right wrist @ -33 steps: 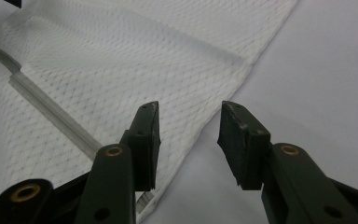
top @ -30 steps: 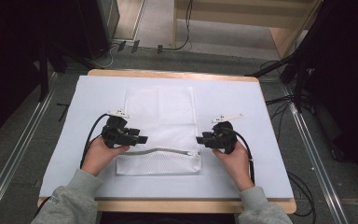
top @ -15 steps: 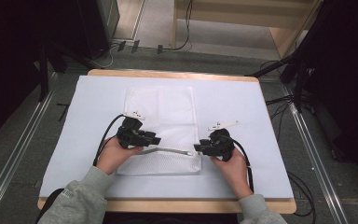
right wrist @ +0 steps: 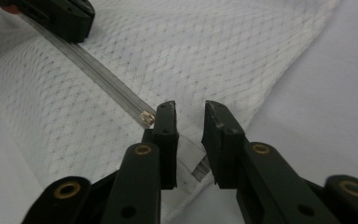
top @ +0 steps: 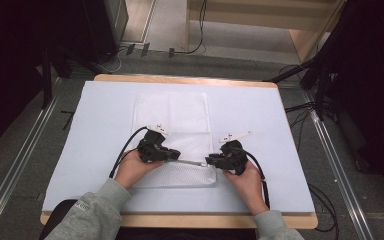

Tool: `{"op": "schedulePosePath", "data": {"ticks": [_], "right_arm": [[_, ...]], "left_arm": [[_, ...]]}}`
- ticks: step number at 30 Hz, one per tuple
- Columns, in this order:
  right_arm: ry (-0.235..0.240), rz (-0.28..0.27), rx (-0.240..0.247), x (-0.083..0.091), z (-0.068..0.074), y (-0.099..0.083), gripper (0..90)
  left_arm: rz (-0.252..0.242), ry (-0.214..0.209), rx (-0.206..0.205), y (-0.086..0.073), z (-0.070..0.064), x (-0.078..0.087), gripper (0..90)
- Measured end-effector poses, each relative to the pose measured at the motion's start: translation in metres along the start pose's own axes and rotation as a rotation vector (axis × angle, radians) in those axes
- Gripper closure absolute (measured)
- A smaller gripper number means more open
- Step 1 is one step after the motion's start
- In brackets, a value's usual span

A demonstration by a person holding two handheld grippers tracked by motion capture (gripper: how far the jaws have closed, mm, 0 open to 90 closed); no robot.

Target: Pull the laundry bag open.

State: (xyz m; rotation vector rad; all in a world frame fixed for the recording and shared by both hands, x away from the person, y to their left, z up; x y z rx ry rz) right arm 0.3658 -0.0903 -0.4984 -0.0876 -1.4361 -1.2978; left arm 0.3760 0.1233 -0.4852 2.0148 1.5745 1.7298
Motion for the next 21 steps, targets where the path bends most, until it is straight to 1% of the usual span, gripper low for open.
{"op": "schedulePosePath", "data": {"ticks": [4,7,10,13,14,16,17,19,21], "right_arm": [[0.003,0.009,0.001,-0.002,0.001,0.001,83.8],[0.003,0.025,0.006,-0.004,-0.001,0.0,87.6],[0.003,0.037,0.007,-0.006,-0.002,-0.001,89.7],[0.006,0.04,0.004,-0.006,-0.002,-0.001,90.0],[0.009,0.041,0.007,-0.006,-0.002,-0.001,90.0],[0.018,0.057,0.002,-0.007,0.0,-0.002,90.0],[0.009,0.055,0.006,-0.007,0.002,-0.002,90.0],[0.011,0.059,0.006,-0.006,0.003,-0.003,90.0],[0.019,0.051,0.005,-0.006,0.002,-0.003,90.0]], "left_arm": [[0.018,0.005,-0.008,-0.002,0.0,-0.004,87.7],[0.034,-0.002,-0.01,-0.005,-0.002,-0.009,87.9],[0.056,-0.007,-0.024,-0.008,-0.005,-0.015,88.0],[0.052,-0.016,-0.032,-0.008,-0.009,-0.018,88.2],[0.058,-0.019,-0.037,-0.008,-0.01,-0.02,88.2],[0.057,-0.015,-0.049,-0.008,-0.013,-0.022,88.1],[0.058,-0.014,-0.053,-0.008,-0.013,-0.022,87.9],[0.06,-0.016,-0.05,-0.008,-0.013,-0.022,87.7],[0.059,-0.018,-0.049,-0.008,-0.013,-0.022,87.7]]}}
Point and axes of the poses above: each handheld gripper's, and its own axes: x roughly backward along the jaws, y roughly out of its top, z roughly to its left, the point moved 5 cm from there along -x, roughly forward along the jaws, and after that the axes turned 3 degrees about -y, right-handed, at the moved point
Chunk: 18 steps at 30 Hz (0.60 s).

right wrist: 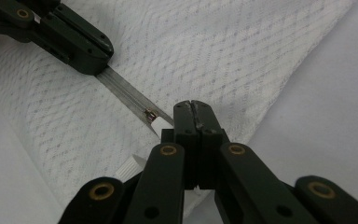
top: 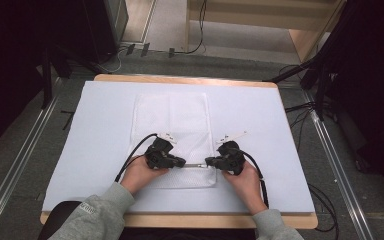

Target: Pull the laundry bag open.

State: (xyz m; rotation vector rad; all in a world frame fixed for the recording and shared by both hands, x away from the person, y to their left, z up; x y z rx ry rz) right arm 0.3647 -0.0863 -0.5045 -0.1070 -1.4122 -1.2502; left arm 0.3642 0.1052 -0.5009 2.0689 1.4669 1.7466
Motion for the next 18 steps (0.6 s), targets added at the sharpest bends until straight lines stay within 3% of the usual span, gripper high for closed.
{"op": "schedulePosePath", "data": {"ticks": [13,18], "right_arm": [[0.052,0.028,0.005,-0.003,0.015,-0.003,90.0],[0.05,0.009,0.054,-0.007,0.023,0.0,90.0]], "left_arm": [[-0.002,0.001,-0.007,0.0,0.0,0.0,87.3],[-0.001,-0.021,0.014,0.0,0.0,0.0,84.3]]}}
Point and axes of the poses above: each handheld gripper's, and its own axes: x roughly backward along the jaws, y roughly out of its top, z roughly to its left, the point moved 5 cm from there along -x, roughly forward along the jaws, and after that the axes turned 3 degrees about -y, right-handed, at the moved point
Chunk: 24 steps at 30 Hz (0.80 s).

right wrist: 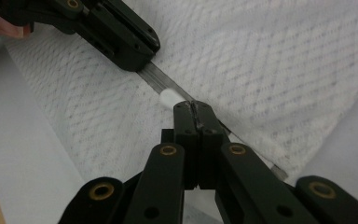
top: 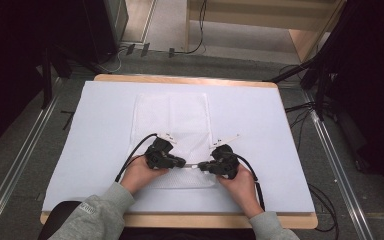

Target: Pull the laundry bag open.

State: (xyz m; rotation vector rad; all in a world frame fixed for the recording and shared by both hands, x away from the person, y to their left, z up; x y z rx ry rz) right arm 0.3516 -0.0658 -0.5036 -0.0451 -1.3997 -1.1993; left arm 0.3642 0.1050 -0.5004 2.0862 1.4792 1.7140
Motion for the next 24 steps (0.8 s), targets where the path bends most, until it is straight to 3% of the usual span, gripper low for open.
{"op": "schedulePosePath", "data": {"ticks": [4,11,19,24], "right_arm": [[-0.026,-0.031,0.013,0.006,-0.002,0.003,87.9],[-0.081,-0.051,-0.003,0.02,-0.017,-0.002,84.3],[-0.105,-0.031,0.0,0.015,-0.021,-0.008,84.2],[-0.115,-0.06,0.051,0.012,-0.02,-0.011,84.6]], "left_arm": [[0.007,0.007,-0.003,0.002,-0.001,0.004,80.4],[-0.017,-0.017,0.003,0.009,-0.01,0.006,74.8],[-0.018,-0.009,-0.019,0.016,-0.016,-0.003,72.0],[0.003,-0.017,-0.016,0.017,-0.016,-0.01,72.0]]}}
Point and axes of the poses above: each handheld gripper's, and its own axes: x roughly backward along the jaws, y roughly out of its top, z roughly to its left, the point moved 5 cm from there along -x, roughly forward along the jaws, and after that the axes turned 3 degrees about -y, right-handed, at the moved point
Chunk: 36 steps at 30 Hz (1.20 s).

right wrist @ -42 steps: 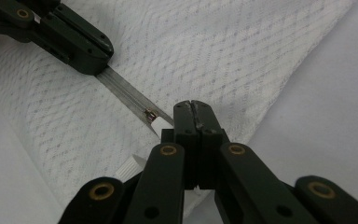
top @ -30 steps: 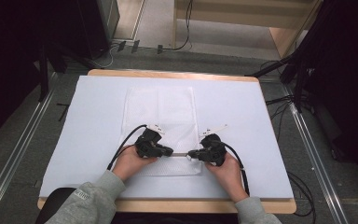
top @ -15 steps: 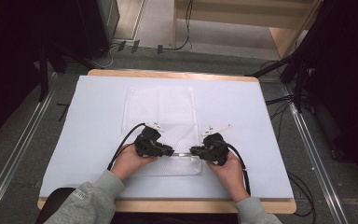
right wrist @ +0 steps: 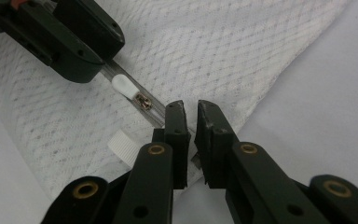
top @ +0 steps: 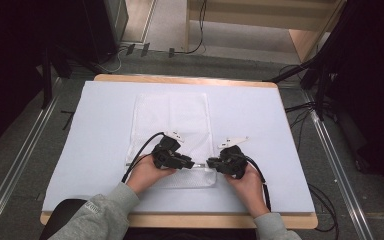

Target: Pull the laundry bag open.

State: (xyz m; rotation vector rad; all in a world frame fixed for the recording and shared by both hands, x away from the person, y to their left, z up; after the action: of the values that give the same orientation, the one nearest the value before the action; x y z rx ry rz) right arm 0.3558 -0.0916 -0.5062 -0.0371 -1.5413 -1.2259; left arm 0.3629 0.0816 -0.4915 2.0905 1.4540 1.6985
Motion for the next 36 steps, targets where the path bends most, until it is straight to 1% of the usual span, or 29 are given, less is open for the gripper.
{"op": "schedulePosePath", "data": {"ticks": [1,4,6,8,9,10,12,13,14,15,16,21,23,24,26,29,33,34,36], "right_arm": [[-0.008,-0.004,0.007,0.0,0.001,-0.001,84.7],[-0.022,-0.017,0.025,0.0,0.002,-0.002,85.2],[-0.012,-0.021,0.014,0.0,0.001,-0.002,85.1],[0.015,-0.027,-0.008,0.0,-0.001,-0.003,85.1],[0.021,-0.027,-0.021,0.0,-0.002,-0.003,85.1],[0.021,-0.029,-0.024,0.0,-0.002,-0.003,85.1],[0.01,-0.028,-0.01,0.0,-0.001,-0.003,85.1],[-0.002,-0.027,0.003,0.0,0.0,-0.003,85.1],[-0.017,-0.025,0.019,0.0,0.002,-0.003,85.1],[-0.023,-0.021,0.019,0.0,0.003,-0.003,85.1],[-0.027,-0.02,0.018,0.0,0.003,-0.003,85.1],[-0.016,-0.028,0.013,0.0,0.002,-0.003,85.0],[-0.019,-0.026,0.019,0.0,0.002,-0.003,85.0],[-0.019,-0.025,0.017,0.0,0.003,-0.003,84.9],[-0.019,-0.027,0.019,0.0,0.002,-0.003,84.9],[-0.019,-0.027,0.021,0.0,0.002,-0.003,84.9],[-0.017,-0.028,0.022,0.0,0.002,-0.003,84.6],[-0.007,-0.03,0.018,0.0,0.002,-0.003,82.1],[0.005,-0.034,0.02,0.0,0.002,-0.004,82.0]], "left_arm": [[-0.002,-0.002,0.005,0.0,0.0,-0.001,72.0],[0.006,-0.001,0.002,0.001,0.0,-0.005,72.0],[0.01,-0.002,0.013,0.001,0.0,-0.008,72.1],[0.01,-0.004,0.009,0.001,0.0,-0.01,72.7],[0.012,-0.003,0.008,0.001,0.0,-0.01,72.9],[0.012,-0.006,0.005,0.001,0.0,-0.011,73.3],[0.011,-0.011,0.005,0.001,-0.001,-0.011,75.4],[0.013,-0.025,0.007,0.001,-0.002,-0.012,76.4],[0.02,-0.023,-0.001,0.001,-0.002,-0.013,78.1],[0.027,-0.019,-0.01,0.0,-0.004,-0.015,78.3],[0.019,-0.02,-0.008,0.001,-0.005,-0.016,78.8],[0.007,-0.026,-0.004,0.002,-0.006,-0.02,78.9],[-0.004,-0.028,-0.01,0.003,-0.007,-0.023,79.4],[-0.004,-0.021,-0.019,0.004,-0.008,-0.024,79.8],[-0.002,-0.016,-0.021,0.004,-0.007,-0.024,81.8],[-0.003,-0.011,-0.015,0.004,-0.005,-0.024,86.7],[0.006,-0.018,-0.015,0.005,-0.005,-0.023,87.3],[0.003,-0.023,-0.006,0.005,-0.005,-0.023,87.4],[0.006,-0.034,0.009,0.005,-0.002,-0.023,87.5]]}}
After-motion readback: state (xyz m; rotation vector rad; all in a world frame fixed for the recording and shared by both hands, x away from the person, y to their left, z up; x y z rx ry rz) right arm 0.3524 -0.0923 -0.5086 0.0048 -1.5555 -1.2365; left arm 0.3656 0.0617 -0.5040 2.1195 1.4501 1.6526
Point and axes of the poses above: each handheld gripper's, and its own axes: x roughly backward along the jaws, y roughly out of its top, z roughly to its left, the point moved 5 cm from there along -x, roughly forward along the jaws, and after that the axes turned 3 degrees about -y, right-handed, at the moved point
